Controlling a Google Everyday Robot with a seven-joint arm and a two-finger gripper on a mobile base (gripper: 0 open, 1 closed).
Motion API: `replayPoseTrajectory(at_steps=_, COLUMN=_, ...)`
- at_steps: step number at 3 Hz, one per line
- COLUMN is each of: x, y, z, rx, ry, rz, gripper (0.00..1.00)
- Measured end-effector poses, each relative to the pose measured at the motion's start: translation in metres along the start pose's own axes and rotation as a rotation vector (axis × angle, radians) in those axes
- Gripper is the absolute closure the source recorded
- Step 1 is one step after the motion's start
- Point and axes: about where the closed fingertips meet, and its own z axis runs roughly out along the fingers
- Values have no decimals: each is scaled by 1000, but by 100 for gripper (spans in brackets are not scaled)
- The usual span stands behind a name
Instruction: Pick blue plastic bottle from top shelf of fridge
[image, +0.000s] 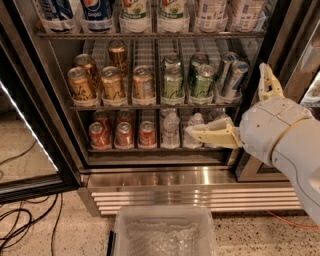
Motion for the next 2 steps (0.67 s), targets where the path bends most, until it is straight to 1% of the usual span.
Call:
replayPoseTrajectory(at_steps=1, x=0, y=0, z=0, rx=0, ry=0, rz=0, gripper=0)
replayPoseTrajectory(at_steps=2, x=-9, y=-6, z=3, rx=14, ry=-43, rz=53, gripper=0)
